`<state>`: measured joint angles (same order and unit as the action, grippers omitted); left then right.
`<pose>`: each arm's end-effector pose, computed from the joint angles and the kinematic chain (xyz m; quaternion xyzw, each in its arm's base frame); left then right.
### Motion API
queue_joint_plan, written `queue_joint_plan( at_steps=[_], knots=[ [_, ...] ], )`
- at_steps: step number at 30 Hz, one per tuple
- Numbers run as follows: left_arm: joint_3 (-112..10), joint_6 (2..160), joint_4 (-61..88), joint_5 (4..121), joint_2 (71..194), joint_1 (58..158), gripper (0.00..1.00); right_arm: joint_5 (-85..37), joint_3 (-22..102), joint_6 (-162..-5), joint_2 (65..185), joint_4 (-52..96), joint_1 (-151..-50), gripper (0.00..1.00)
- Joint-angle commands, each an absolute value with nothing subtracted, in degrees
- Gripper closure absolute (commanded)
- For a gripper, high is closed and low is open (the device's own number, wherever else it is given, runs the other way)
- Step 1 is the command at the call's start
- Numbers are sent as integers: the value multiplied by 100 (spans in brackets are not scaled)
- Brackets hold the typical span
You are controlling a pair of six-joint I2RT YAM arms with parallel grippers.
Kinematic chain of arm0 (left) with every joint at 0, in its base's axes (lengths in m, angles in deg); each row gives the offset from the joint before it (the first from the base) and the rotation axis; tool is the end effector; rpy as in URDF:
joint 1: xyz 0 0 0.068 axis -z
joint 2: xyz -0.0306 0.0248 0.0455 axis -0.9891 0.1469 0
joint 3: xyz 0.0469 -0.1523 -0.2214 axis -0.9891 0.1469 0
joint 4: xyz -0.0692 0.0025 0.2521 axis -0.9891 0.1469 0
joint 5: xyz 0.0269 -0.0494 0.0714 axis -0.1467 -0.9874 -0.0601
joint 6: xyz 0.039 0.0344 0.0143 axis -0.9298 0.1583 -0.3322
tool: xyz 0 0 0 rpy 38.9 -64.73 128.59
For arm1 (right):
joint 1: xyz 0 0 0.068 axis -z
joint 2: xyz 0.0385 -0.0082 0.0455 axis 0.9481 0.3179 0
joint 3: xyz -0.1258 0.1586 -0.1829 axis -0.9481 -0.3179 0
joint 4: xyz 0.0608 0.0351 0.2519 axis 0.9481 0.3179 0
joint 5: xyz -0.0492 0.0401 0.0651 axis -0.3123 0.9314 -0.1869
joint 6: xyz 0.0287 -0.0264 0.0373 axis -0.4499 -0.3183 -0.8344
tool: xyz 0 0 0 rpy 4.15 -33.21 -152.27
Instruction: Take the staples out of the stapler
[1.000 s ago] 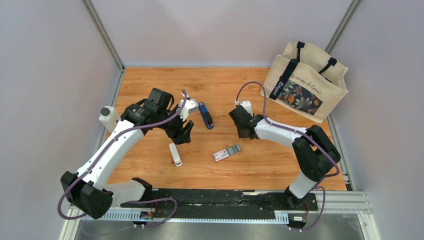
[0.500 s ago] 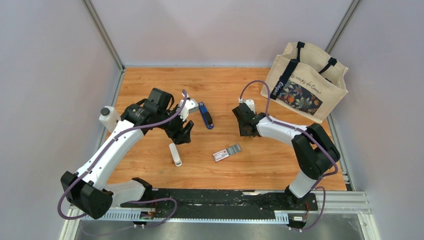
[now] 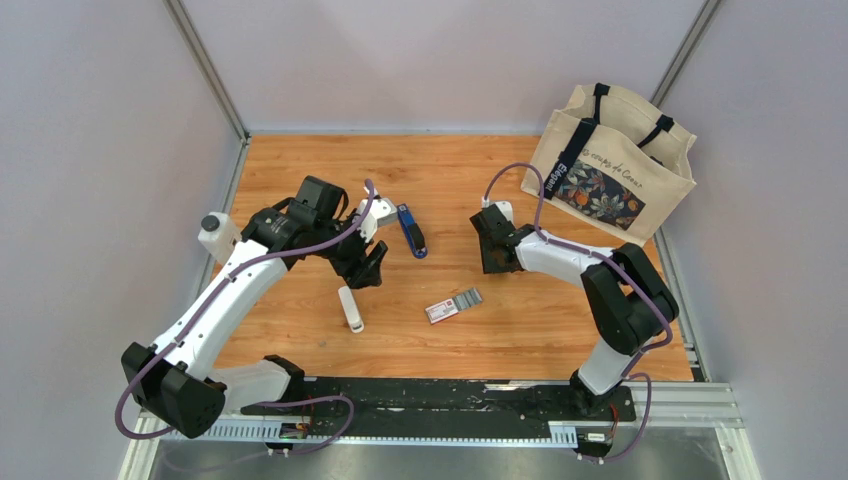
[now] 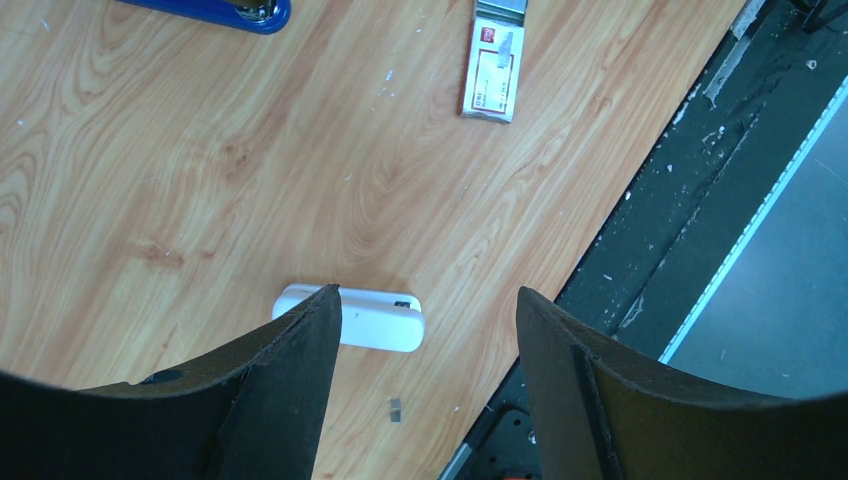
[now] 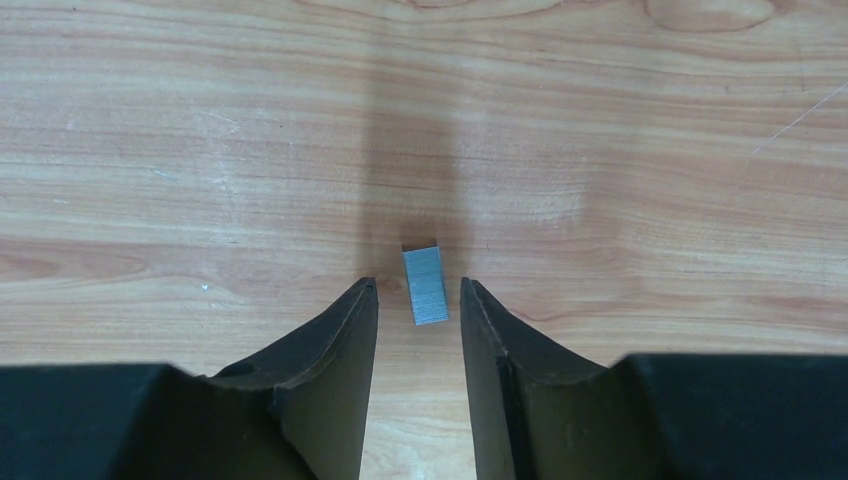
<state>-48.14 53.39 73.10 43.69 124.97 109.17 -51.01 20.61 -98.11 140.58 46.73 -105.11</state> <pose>0.1903 -0.1175 0.3350 0.4114 0.8382 -0.2487 0.2574 0.2729 0.1676 0.1636 -0.0665 0.9627 -0.0488 0.2576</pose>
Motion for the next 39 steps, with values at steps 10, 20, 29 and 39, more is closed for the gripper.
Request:
queue_joint_plan(
  at_steps=[10, 20, 29, 39],
  knots=[
    [-4906, 5217, 7311, 4279, 12442, 10924, 27, -4838, 1999, -9846, 14177, 4404, -10302, 66],
    [-4933, 5226, 7311, 4270, 12460, 10924, 27, -4715, 1982, -9837, 14168, 4378, -10223, 75],
    [-4924, 5217, 7319, 4296, 12469, 10924, 27, -4583, 1772, -9933, 13870, 4360, -10222, 91],
    [-4819, 5173, 7310, 4402, 12504, 10994, 27, -4372, 1183, -10214, 12850, 4220, -10907, 93]
  ],
)
